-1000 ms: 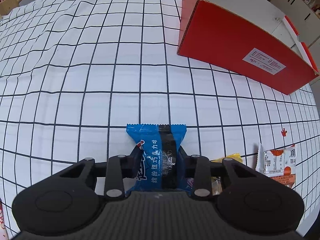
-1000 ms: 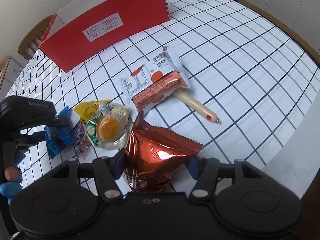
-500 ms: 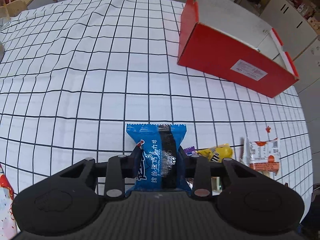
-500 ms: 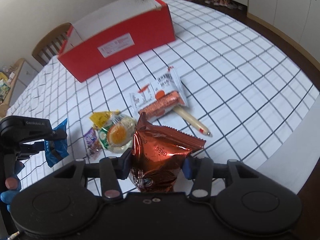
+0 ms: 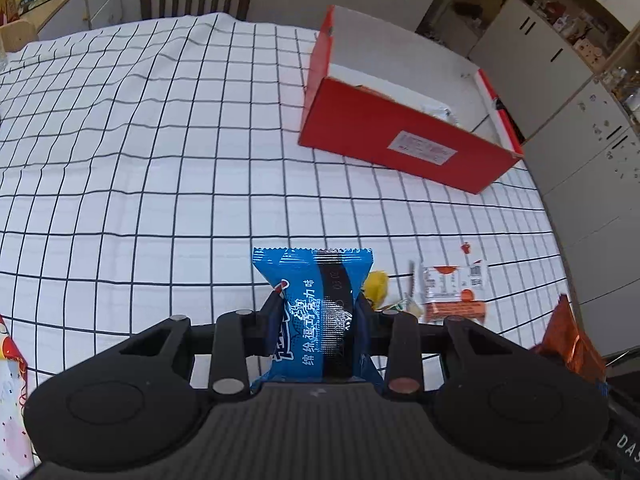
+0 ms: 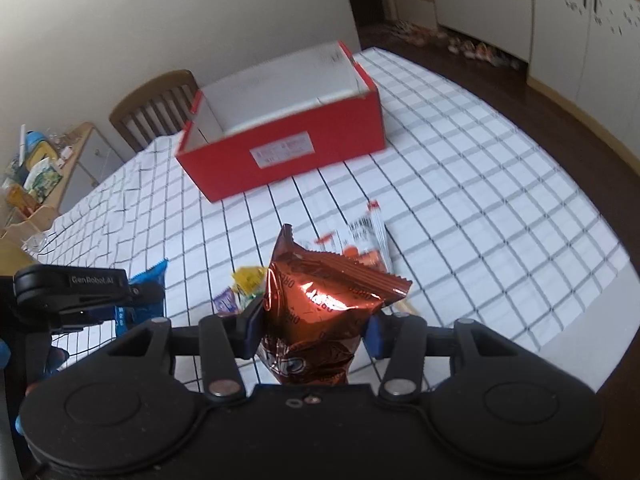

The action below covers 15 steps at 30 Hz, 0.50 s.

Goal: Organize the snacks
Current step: 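Carry the blue bar and copper-foil bag over the red box with both tools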

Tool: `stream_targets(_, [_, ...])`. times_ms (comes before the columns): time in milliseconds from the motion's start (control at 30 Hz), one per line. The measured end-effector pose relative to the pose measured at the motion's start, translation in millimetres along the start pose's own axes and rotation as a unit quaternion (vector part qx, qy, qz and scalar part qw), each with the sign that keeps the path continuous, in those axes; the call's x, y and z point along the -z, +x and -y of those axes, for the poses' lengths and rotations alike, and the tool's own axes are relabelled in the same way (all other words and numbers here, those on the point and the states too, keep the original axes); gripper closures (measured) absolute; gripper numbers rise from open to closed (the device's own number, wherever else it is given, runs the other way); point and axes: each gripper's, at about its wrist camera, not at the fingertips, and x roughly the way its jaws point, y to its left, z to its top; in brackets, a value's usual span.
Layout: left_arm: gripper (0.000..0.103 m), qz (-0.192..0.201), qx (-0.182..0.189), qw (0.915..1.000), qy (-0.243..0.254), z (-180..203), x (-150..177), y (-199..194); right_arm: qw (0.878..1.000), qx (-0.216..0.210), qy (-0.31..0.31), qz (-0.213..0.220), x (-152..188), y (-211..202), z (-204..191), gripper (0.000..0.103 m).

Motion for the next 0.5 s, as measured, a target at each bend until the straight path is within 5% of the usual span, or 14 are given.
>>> stream_targets(500, [0.068,0.065,0.035,0.9956,0.057,52.5,-25.3,-33.0,0.991,-0.012,-0.115,0.064,-53.4,-9.3,-16.0,0.056])
